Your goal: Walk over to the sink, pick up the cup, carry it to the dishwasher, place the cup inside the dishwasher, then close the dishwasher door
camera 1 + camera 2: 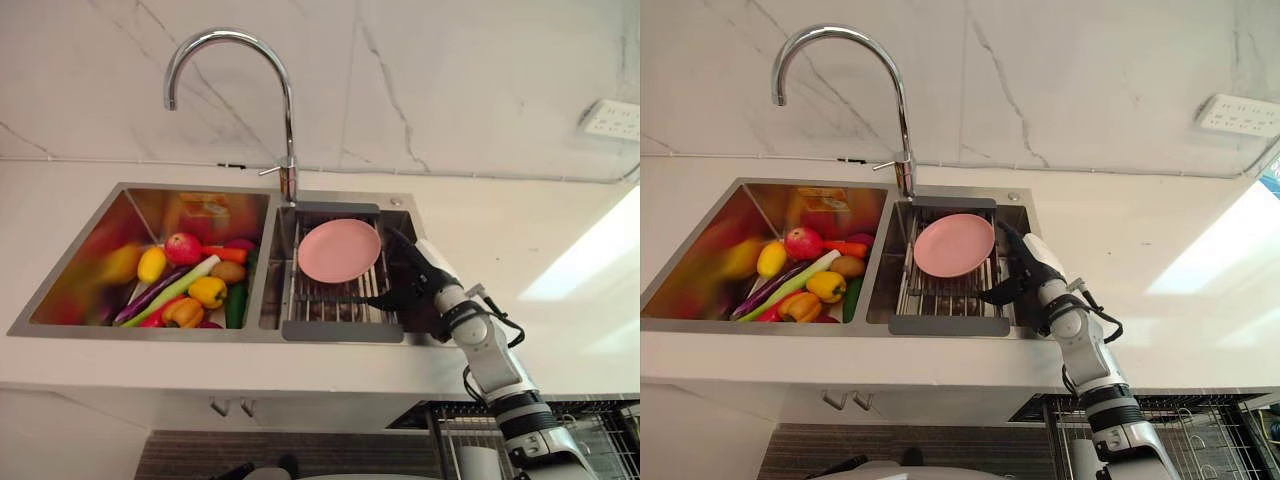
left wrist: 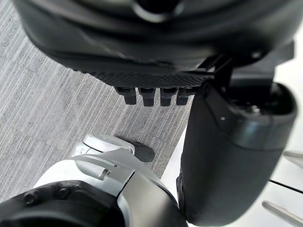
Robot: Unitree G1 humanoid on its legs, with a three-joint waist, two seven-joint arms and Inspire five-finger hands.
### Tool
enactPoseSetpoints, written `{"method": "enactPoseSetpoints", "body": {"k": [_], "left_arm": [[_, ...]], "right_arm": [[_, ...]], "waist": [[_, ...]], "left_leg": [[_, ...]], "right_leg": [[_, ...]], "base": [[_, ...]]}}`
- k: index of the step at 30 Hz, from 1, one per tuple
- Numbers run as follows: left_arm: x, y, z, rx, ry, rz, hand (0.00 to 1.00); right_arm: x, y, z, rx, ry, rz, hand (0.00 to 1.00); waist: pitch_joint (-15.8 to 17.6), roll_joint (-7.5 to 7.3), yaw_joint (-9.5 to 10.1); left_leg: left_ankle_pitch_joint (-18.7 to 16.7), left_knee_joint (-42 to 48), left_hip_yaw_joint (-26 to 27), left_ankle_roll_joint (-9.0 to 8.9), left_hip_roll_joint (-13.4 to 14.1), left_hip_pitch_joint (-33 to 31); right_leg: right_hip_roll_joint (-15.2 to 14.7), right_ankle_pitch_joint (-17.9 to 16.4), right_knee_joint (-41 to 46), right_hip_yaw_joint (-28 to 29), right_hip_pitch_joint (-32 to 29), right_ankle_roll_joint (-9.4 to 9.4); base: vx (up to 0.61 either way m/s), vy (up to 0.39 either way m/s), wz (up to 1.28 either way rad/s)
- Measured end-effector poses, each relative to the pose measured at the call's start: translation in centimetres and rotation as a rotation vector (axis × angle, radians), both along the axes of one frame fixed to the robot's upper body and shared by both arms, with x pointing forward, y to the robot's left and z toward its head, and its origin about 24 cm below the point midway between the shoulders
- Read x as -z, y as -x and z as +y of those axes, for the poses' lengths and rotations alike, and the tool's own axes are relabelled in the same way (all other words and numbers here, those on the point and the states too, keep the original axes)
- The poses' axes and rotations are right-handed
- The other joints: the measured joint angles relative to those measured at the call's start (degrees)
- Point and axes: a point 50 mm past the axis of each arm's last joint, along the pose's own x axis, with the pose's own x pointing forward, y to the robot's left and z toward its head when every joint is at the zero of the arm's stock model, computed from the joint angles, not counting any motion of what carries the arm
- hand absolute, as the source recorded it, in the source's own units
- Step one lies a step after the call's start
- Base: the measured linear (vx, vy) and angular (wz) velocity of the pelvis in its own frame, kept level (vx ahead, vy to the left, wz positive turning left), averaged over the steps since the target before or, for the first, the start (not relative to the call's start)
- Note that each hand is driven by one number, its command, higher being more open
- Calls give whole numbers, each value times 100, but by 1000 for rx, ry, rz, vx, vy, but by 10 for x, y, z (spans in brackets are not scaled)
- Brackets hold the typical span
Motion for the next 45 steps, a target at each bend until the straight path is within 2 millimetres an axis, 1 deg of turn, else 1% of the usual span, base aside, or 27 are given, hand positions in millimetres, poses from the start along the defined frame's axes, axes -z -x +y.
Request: {"method": "enactPoseSetpoints", "body": {"k": [2,8,11,14,20,26,29,32,37,45], "left_arm": [[0,0,0,1,3,-3,100],[0,-4,-2,29,1,-11,100],[-2,-7,-3,44,4,-26,100],[-2,-9,-4,53,9,-31,100],[-2,-7,-4,84,4,-22,100],[-2,-7,-3,114,-7,-13,100],[-2,-7,-3,118,-8,-12,100],[-2,-5,-2,141,-16,0,100],[-2,-3,-2,154,-18,8,100],[-1,-1,0,191,-18,20,100]], "right_arm": [[1,-2,-2,22,30,-12,100],[4,-7,-8,91,38,-29,100],[7,-7,-11,138,43,-39,100],[8,-11,-13,169,44,-41,100],[4,-20,-13,226,43,-66,100],[6,-22,-14,252,83,-71,100],[2,-26,-15,268,97,-93,100],[0,-27,-15,275,129,-112,100],[-4,-31,-18,285,213,-154,100],[-9,-35,-8,185,396,-227,100]], "waist": [[10,15,5],[52,69,59],[69,90,94],[102,127,129],[178,214,167],[201,226,201],[290,225,223],[326,230,283],[327,230,290],[362,232,321]], "left_leg": [[6,0,-38,9,-10,-35],[36,0,-110,53,-45,-80],[89,1,-229,121,-75,-124],[100,1,-304,119,-96,-124],[112,0,-390,111,-109,-121],[121,0,-489,111,-143,-124],[111,-1,-531,96,-156,-114],[112,-1,-553,99,-171,-127],[150,-1,-671,148,-195,-139],[150,-2,-693,143,-189,-140]], "right_leg": [[0,11,-12,-51,0,-6],[-13,33,-34,-120,4,2],[-23,42,-59,-242,16,15],[-30,46,-80,-288,62,22],[-33,45,-87,-384,116,23],[-52,39,-87,-487,164,31],[-59,30,-88,-534,215,42],[-67,29,-89,-553,215,43],[-70,27,-89,-670,259,46],[-57,21,-88,-688,274,45]], "base": [[-47,5,11],[-11,3,7],[25,-9,18],[28,-11,15],[-2,-13,7],[-7,-9,9],[-26,-8,8],[-10,-9,5],[5,-19,11],[-2,-3,1]]}}
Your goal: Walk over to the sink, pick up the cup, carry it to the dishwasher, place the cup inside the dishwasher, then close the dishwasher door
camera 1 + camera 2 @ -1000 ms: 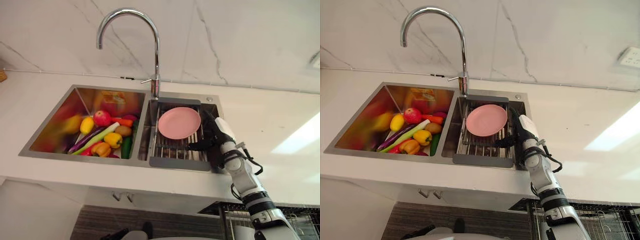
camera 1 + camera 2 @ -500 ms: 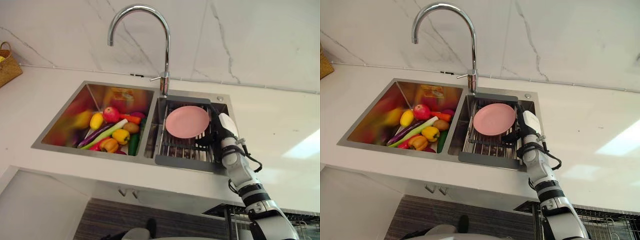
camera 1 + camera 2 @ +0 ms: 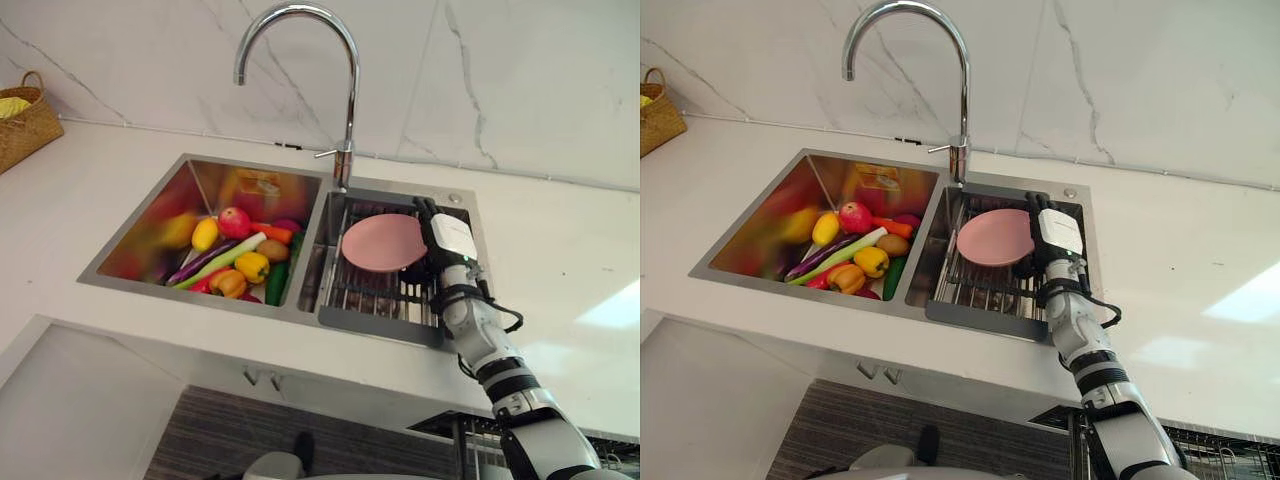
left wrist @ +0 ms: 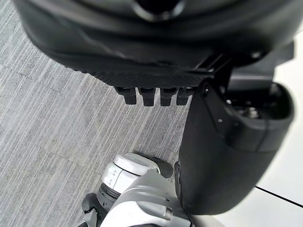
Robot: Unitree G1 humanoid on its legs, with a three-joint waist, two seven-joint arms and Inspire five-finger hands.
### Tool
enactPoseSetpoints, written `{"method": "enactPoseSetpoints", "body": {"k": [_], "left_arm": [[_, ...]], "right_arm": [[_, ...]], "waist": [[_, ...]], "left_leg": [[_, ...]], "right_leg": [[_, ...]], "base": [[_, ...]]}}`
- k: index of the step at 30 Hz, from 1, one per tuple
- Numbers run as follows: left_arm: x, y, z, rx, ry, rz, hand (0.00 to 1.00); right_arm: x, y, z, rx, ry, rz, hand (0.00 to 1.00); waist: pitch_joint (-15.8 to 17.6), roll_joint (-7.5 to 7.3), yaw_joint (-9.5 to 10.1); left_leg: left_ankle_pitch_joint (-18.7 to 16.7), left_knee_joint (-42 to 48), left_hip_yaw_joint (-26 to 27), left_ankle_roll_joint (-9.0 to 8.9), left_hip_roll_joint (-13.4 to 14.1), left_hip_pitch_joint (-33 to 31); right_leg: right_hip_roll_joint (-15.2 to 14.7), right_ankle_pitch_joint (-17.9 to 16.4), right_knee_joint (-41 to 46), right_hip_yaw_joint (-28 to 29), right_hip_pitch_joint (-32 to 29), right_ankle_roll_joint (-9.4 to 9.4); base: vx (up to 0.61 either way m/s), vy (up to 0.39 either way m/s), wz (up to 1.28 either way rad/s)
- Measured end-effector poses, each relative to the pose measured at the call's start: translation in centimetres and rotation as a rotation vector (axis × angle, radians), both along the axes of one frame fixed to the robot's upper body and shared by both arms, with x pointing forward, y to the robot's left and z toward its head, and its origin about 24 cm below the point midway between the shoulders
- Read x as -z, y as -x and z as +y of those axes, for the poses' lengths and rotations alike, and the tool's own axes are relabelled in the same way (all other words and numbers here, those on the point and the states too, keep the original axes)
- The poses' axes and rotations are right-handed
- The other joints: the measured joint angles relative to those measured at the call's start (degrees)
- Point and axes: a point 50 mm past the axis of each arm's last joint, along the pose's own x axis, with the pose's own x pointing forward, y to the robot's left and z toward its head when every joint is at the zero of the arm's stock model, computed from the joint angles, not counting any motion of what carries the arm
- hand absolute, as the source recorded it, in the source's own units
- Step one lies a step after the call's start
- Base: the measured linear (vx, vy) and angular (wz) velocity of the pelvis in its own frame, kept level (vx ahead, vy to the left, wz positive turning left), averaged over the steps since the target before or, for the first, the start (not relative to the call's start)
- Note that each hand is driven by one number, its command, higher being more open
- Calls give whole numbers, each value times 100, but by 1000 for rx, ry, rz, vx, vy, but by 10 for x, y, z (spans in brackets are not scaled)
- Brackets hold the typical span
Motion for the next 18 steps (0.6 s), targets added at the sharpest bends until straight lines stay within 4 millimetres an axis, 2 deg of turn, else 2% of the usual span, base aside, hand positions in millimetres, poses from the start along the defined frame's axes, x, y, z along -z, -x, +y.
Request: {"method": "enactPoseSetpoints", "body": {"k": [1,2,6,13,18], "left_arm": [[0,0,0,0,0,1,100],[0,0,0,1,0,2,100],[0,0,1,6,-1,3,100],[0,0,2,63,-16,14,100],[0,0,3,69,-18,17,100]], "right_arm": [[-1,-1,2,-16,27,-7,100],[-2,-1,2,-37,67,-12,0],[-4,-2,8,-105,158,-21,0],[8,1,13,-179,275,24,0],[-2,-4,13,-208,343,-33,0]], "waist": [[8,0,-1],[9,-1,0],[15,-4,6],[37,-7,35],[69,-21,70]], "left_leg": [[-1,0,-1,0,0,-1],[-1,0,-1,1,0,-1],[-2,0,-2,1,2,-1],[-1,0,-10,1,19,0],[3,0,-24,3,20,6]], "right_leg": [[0,0,0,0,0,0],[1,0,0,-1,1,0],[17,0,0,-3,2,-1],[44,-8,1,-9,6,-13],[50,-12,1,-14,15,-20]], "base": [[0,0,0],[0,0,0],[0,0,0],[0,0,0],[0,0,0]]}}
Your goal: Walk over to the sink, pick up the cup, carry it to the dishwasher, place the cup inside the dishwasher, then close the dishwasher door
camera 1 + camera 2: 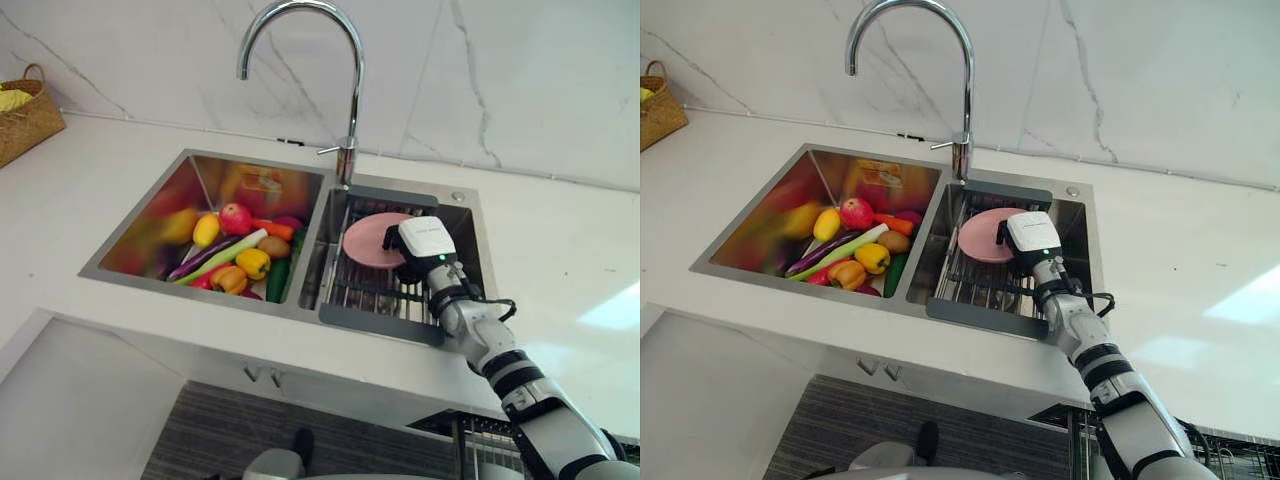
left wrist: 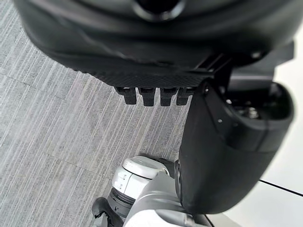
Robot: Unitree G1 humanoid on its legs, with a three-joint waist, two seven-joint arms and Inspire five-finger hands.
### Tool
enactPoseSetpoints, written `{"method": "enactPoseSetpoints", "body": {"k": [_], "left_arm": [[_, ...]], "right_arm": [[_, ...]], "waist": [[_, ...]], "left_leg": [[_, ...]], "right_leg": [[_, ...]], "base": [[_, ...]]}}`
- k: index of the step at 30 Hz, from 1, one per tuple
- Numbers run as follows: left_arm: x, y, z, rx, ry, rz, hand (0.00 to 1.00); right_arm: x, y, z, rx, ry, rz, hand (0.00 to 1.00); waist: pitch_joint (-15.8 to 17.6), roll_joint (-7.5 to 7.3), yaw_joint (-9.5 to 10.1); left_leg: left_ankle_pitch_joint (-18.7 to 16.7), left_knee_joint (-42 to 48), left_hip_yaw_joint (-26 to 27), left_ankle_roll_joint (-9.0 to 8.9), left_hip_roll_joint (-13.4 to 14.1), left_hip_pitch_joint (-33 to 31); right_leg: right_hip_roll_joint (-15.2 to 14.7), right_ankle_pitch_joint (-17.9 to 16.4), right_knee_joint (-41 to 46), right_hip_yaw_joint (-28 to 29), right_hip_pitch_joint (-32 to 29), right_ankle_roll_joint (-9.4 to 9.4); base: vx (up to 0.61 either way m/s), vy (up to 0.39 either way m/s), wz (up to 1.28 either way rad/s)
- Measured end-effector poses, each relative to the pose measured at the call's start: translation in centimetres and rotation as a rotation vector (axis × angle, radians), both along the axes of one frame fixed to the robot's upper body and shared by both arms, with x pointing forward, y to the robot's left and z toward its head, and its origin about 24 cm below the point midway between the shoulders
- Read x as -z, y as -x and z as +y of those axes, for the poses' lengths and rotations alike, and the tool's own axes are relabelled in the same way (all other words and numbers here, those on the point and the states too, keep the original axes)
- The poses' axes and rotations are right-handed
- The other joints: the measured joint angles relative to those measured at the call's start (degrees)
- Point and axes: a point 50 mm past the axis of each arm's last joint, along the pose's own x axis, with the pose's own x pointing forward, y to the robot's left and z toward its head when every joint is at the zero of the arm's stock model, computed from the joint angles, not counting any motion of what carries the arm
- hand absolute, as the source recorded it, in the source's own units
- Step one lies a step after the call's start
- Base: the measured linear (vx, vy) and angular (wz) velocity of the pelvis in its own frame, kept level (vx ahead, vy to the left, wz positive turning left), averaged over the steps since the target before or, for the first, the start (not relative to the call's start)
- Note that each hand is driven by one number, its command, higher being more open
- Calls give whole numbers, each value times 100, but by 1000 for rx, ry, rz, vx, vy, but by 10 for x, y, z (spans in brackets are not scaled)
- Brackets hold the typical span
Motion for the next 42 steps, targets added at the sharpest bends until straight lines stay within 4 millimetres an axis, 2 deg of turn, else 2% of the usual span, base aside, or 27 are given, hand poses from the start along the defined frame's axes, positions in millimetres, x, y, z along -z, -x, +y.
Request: {"method": "enactPoseSetpoints", "body": {"k": [3,17,20,22,25,29,32,35,38,42], "left_arm": [[0,0,1,7,4,-2,100],[0,0,1,56,-6,5,100],[0,0,1,70,-14,6,100],[0,4,1,69,-15,13,100],[0,8,0,70,-15,22,100],[0,10,1,68,-18,28,100],[1,12,1,68,-24,33,100],[1,12,1,69,-34,35,100],[3,17,0,68,-39,55,100],[4,23,-2,75,-41,73,100]], "right_arm": [[-3,-2,1,-7,11,0,0],[-3,-1,2,-13,-30,-47,0],[-16,-2,5,-16,-116,-91,0],[-30,-1,9,-32,-196,-138,0],[-57,7,14,-68,-324,-244,0],[-105,17,1,-61,-503,-468,0],[-125,31,-8,-60,-621,-592,0],[-128,38,-10,-66,-757,-614,0],[-117,47,-13,-27,-924,-610,0],[-119,63,-26,28,-994,-699,0]], "waist": [[8,-8,56],[37,13,46],[47,16,-4],[48,16,-81],[55,27,-86],[48,29,-97],[6,23,-140],[-23,25,-237],[-138,33,-262],[-191,65,-262]], "left_leg": [[1,0,-17,1,1,6],[12,0,-1,12,21,5],[8,1,52,8,36,10],[6,1,112,6,41,34],[-62,1,329,17,91,41],[-165,2,624,66,130,153],[-180,3,753,68,137,204],[-196,4,896,46,176,255],[-222,4,1034,7,255,317],[-262,3,1343,-23,370,361]], "right_leg": [[4,-11,-1,-16,15,-18],[12,-6,-9,1,10,-10],[4,-3,-11,57,-12,-9],[-1,0,-10,131,-33,-6],[22,36,-25,367,-113,-27],[35,64,-55,674,-146,-36],[33,71,-60,829,-169,-38],[75,90,-93,966,-169,-67],[149,113,-122,1112,-172,-101],[261,162,-191,1433,-258,-176]], "base": [[-1,-1,2],[0,0,0],[0,0,-8],[6,-1,-18],[2,-3,-35],[18,-2,-38],[40,-2,-25],[34,-13,-19],[6,-34,-24],[-41,-26,-42]]}}
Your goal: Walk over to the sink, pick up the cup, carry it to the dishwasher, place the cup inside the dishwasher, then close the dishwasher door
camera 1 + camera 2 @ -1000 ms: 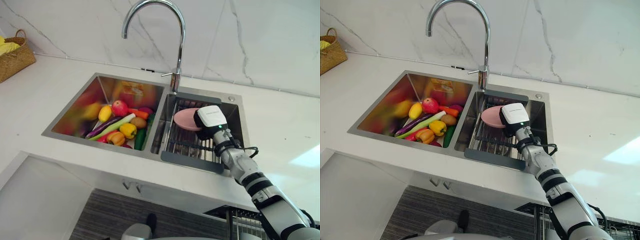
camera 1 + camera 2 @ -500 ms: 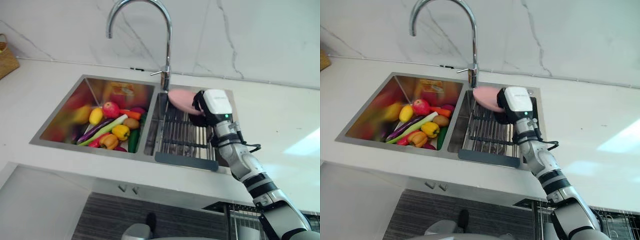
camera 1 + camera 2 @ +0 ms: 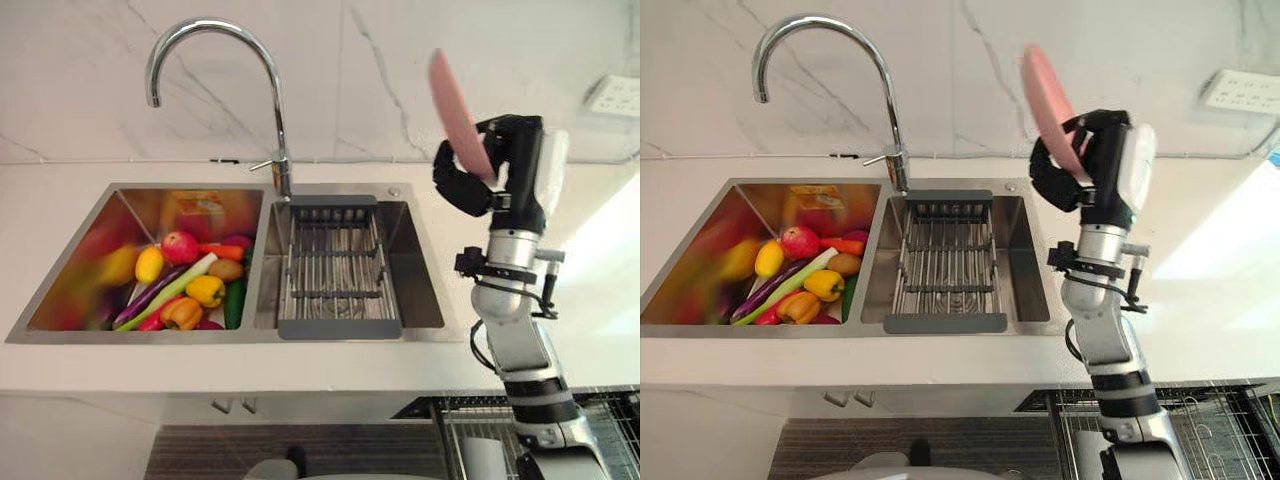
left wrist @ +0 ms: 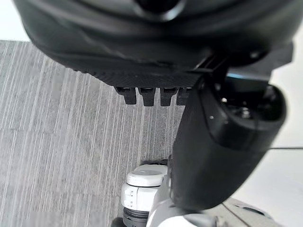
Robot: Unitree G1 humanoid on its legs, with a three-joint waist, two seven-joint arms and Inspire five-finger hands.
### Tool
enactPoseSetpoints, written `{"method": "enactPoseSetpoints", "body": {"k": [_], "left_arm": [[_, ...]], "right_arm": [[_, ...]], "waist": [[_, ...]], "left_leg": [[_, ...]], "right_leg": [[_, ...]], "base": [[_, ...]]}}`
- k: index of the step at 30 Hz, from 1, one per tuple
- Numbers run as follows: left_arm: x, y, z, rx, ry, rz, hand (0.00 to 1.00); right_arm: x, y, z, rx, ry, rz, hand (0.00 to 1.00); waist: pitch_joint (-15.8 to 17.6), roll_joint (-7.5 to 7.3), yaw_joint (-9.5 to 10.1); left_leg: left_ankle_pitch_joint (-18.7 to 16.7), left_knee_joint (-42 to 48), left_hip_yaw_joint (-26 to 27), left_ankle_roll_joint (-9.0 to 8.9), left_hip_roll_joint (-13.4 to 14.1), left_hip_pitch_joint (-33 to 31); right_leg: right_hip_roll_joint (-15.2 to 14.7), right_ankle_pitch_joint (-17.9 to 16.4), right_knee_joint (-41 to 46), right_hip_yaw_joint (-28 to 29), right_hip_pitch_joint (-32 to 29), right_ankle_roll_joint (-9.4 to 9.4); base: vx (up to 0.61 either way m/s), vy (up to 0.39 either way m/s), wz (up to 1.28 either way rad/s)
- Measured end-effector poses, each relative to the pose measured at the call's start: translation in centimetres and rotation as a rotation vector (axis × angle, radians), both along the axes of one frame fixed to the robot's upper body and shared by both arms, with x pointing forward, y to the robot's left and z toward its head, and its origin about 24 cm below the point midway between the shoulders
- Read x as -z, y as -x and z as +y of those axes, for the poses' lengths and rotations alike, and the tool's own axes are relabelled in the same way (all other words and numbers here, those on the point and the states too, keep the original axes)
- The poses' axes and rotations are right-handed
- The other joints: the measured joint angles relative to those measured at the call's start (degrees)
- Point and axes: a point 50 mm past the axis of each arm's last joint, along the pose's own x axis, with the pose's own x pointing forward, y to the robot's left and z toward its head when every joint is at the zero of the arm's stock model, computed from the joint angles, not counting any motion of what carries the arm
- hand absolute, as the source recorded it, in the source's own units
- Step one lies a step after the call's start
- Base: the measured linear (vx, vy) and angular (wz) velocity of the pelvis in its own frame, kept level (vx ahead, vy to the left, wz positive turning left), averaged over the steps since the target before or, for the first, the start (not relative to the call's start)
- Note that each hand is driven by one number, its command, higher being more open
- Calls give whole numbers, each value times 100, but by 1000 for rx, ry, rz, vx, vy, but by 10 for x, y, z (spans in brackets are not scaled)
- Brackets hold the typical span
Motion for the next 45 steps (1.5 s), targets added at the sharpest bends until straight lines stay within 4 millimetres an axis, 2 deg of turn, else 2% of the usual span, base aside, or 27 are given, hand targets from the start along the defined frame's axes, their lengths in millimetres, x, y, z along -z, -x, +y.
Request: {"method": "enactPoseSetpoints", "body": {"k": [2,5,8,11,15,17,19,23,24,25,26,27,28,30,33,38,42,45], "left_arm": [[1,3,-1,0,3,15,100],[2,10,-2,-21,7,37,100],[3,17,-2,-32,4,56,100],[3,23,-2,-39,0,71,100],[4,31,-3,-42,1,107,100],[4,31,-4,-40,-5,110,100],[4,32,-4,-56,-1,110,100],[3,29,-4,-70,-2,93,100],[3,25,-3,-75,-5,77,100],[2,23,-1,-99,-7,61,100],[2,22,0,-109,-13,61,100],[1,20,3,-122,-21,63,100],[0,18,7,-147,-25,59,100],[-1,16,10,-169,-31,50,100],[-2,6,14,-196,-38,6,100],[-2,-6,12,-217,-29,-44,100],[-2,-10,9,-224,-20,-62,100],[-1,-12,4,-225,-8,-69,100]], "right_arm": [[-2,11,-12,57,-27,-35,0],[-3,30,-38,176,-88,-74,0],[10,50,-71,334,-156,-40,0],[34,77,-97,495,-193,51,0],[60,103,-112,612,-232,151,0],[77,118,-122,694,-257,215,0],[90,125,-126,738,-275,261,0],[109,128,-122,771,-283,307,0],[114,127,-119,768,-280,313,0],[120,125,-115,762,-269,329,0],[123,125,-112,757,-269,336,0],[129,127,-107,752,-276,352,0],[136,128,-103,745,-271,376,0],[148,126,-99,725,-274,409,0],[170,111,-81,671,-290,480,0],[184,86,-51,538,-256,556,0],[190,86,-51,532,-257,594,0],[195,86,-51,508,-243,642,0]], "waist": [[-49,2,-32],[-150,-3,-246],[-272,-8,-394],[-309,-11,-551],[-385,-4,-804],[-390,-6,-847],[-387,-10,-872],[-372,-34,-847],[-341,-57,-784],[-303,-90,-746],[-269,-118,-756],[-183,-158,-792],[-143,-204,-803],[-107,-241,-792],[95,-281,-738],[346,-197,-559],[466,-166,-521],[528,-82,-518]], "left_leg": [[-44,0,191,-45,57,11],[-59,0,428,-51,109,36],[-81,1,708,-80,173,88],[-120,1,1041,-130,256,110],[-160,3,1305,-183,315,117],[-175,22,1475,-203,343,115],[-185,34,1588,-204,352,104],[-208,39,1904,-184,353,-76],[-214,42,2066,-179,350,-152],[-276,90,2214,-191,359,-199],[-327,153,2240,-191,366,-219],[-407,321,2244,-112,392,-256],[-491,540,2245,-157,425,-355],[-641,847,2214,-182,496,-575],[-814,1247,2137,-196,626,-804],[-824,1270,2007,-201,667,-897],[-824,1226,1820,-194,608,-860],[-818,1160,1743,-186,561,-815]], "right_leg": [[52,40,-21,183,-76,-44],[108,84,-44,425,-181,-77],[186,175,-133,706,-258,-108],[282,244,-201,1027,-424,-149],[368,299,-304,1281,-537,-166],[407,315,-303,1445,-636,-148],[428,385,-302,1553,-717,-173],[453,529,-398,1813,-1026,-88],[393,534,-409,1690,-1184,-99],[232,527,-263,1238,-1340,-110],[148,527,-126,1043,-1407,-112],[16,414,205,758,-1517,-163],[-100,281,532,525,-1669,-256],[-255,188,726,170,-1799,-325],[-228,215,678,85,-1822,-287],[-179,378,430,-69,-1708,-93],[-188,443,249,-214,-1465,-23],[-208,458,173,-304,-1366,0]], "base": [[-33,-6,-50],[-8,4,-44],[20,3,-50],[3,-14,-55],[14,-21,-42],[24,-13,-36],[12,-3,-37],[-41,5,-43],[-64,16,-68],[-54,21,-63],[-29,10,-35],[-5,-23,-6],[2,-34,-2],[18,1,4],[26,-8,9],[35,-8,12],[66,17,18],[7,28,13]]}}
